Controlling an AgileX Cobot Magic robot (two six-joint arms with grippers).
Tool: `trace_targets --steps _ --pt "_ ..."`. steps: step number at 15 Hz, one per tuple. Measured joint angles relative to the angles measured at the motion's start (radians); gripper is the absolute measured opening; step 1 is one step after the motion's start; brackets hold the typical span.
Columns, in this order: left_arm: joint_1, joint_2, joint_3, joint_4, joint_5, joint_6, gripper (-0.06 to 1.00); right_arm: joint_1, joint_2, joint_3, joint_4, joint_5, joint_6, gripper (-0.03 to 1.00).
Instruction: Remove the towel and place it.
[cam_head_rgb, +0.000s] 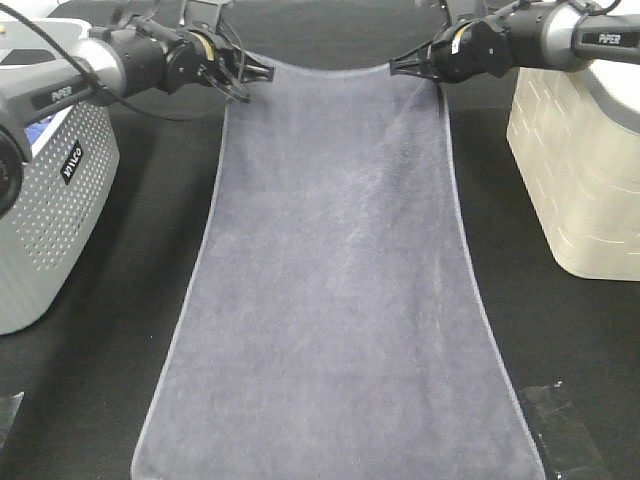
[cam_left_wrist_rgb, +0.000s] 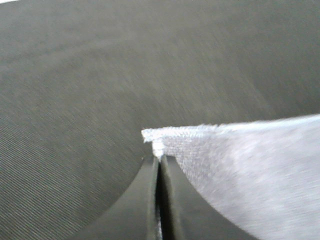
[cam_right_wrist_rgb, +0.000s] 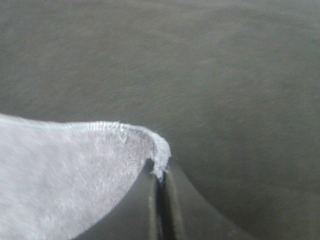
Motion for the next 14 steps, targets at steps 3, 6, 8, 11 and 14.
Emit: trace_targets --steps 3,6,8,11,14 --pt "0.036 0.004 0.0 0.001 -0.046 -0.056 0.0 -0.002 0.043 0.0 -0.002 -0.062 -0.002 0.0" --pt "0.04 0.043 0.0 0.005 -0.086 -0.062 0.0 -0.002 0.087 0.0 -0.004 -0.124 -0.004 0.0" --pt "0.04 0.08 0.0 0.006 -0.114 -0.062 0.0 -0.003 0.108 0.0 -0.004 -0.176 -0.005 0.0" --pt "0.039 0.118 0.001 0.007 -0.172 -0.062 0.0 -0.004 0.165 0.0 -0.004 -0.25 -0.063 0.0" --pt "0.039 0.128 0.0 0.008 -0.18 -0.062 0.0 -0.025 0.197 0.001 0.072 -0.299 -0.106 0.0"
